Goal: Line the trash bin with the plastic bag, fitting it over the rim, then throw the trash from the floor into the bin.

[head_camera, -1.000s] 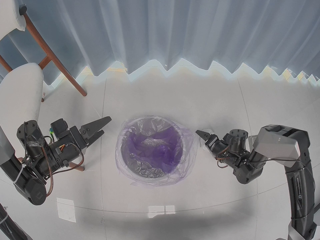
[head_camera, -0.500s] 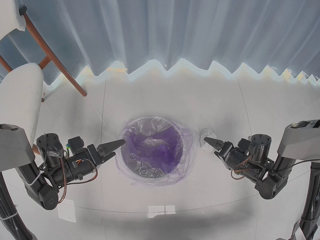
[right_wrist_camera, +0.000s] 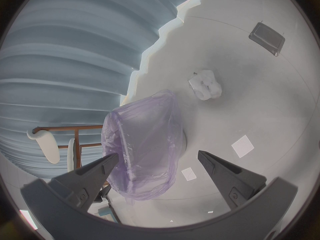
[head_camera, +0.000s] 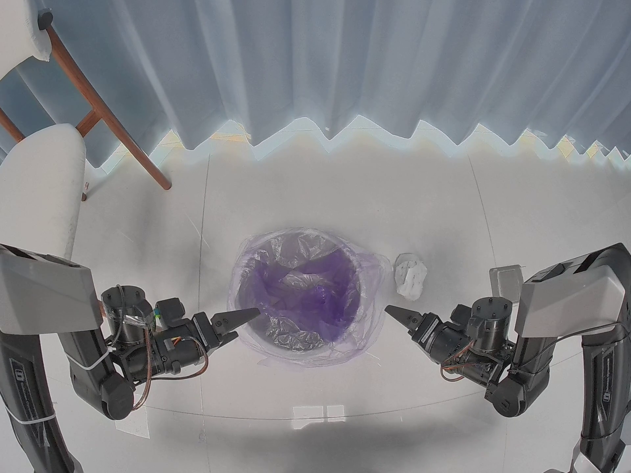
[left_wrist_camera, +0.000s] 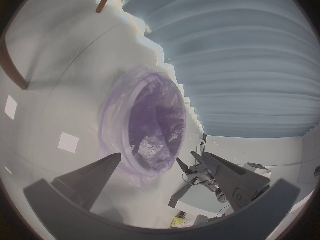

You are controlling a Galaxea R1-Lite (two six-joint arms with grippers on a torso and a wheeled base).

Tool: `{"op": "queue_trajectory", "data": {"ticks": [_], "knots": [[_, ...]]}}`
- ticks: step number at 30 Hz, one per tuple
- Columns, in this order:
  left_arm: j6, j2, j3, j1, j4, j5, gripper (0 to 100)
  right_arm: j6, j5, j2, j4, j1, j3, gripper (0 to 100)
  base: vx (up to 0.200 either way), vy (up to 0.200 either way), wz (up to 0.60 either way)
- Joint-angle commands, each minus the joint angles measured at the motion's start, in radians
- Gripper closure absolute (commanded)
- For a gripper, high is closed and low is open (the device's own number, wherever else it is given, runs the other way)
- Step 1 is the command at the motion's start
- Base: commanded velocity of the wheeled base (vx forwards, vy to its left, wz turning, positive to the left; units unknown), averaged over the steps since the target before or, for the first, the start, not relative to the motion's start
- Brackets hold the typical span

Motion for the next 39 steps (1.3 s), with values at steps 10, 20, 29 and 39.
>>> {"op": "queue_trajectory", "data": {"ticks": [10,20,29,39], "knots": [[-0.001,0.162,-0.029,0.008,-0.001,-0.003,0,-0.004,-0.004,0.056,-0.018,-0.011,-0.031,0,0.000,0.000,0.00],[0.161,0.204,0.007,0.033,-0.001,-0.004,0,-0.004,-0.004,0.063,-0.018,-0.013,-0.040,0,0.000,0.000,0.00],[0.184,0.240,-0.001,0.073,0.001,0.003,0,-0.004,-0.004,0.073,-0.018,-0.015,-0.045,0,0.000,0.000,0.00],[0.163,0.265,-0.042,0.113,0.001,0.014,0,-0.004,-0.005,0.079,-0.018,-0.022,-0.057,0,0.000,0.000,0.00]]}}
